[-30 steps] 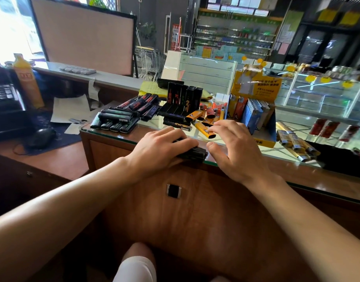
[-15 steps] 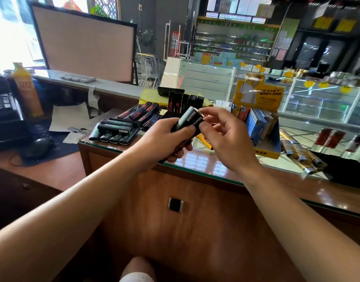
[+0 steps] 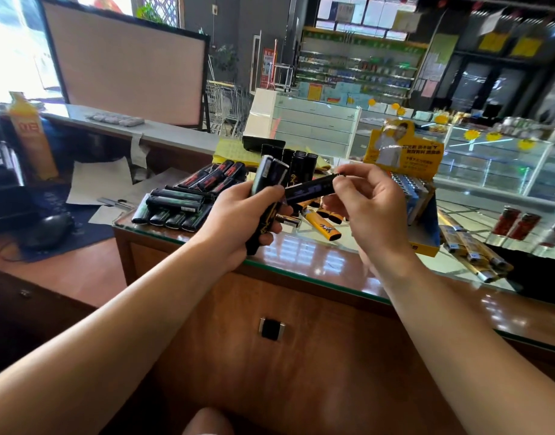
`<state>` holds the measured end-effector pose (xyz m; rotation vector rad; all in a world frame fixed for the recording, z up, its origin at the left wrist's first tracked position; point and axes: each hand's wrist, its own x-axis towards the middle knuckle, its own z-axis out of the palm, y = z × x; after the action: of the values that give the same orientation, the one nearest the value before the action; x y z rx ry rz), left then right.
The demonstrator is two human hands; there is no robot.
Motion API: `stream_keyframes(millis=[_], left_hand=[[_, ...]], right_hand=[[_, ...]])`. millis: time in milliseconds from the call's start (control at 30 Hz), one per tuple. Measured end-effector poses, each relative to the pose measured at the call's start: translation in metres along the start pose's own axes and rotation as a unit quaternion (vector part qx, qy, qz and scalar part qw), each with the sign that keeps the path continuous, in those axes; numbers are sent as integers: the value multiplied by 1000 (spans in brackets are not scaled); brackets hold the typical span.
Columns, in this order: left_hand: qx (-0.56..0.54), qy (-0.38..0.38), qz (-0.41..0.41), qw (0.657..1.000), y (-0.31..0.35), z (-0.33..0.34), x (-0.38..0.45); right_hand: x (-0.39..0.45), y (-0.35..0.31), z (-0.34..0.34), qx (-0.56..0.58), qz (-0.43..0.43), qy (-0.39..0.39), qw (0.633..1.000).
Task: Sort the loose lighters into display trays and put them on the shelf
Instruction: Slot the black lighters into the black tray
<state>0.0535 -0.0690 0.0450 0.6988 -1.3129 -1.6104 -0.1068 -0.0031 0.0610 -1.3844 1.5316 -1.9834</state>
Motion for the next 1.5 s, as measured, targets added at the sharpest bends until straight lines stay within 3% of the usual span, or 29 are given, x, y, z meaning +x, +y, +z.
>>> stream_keyframes(millis=[133, 300, 467, 633, 833, 1167, 1500], left_hand=[[44, 1, 29, 999, -2, 2, 4], [91, 9, 76, 993, -7, 8, 2], [69, 47, 95, 992, -10, 9, 6], [-24, 53, 31, 998, -4, 1, 18], [-102, 36, -27, 994, 4, -7, 40], [-96, 24, -38, 994, 11, 12, 81], [-89, 37, -37, 995, 5, 11, 103]], right_hand=[[0, -1, 2, -3, -16, 1, 1000], [3, -1, 15, 39, -27, 71, 996], [2, 6, 28, 35, -22, 59, 997], [19, 2, 17, 52, -20, 91, 994], [49, 18, 7, -107, -87, 90, 986], [101, 54, 28, -317, -160, 39, 934], [113, 75, 41, -418, -151, -15, 896]])
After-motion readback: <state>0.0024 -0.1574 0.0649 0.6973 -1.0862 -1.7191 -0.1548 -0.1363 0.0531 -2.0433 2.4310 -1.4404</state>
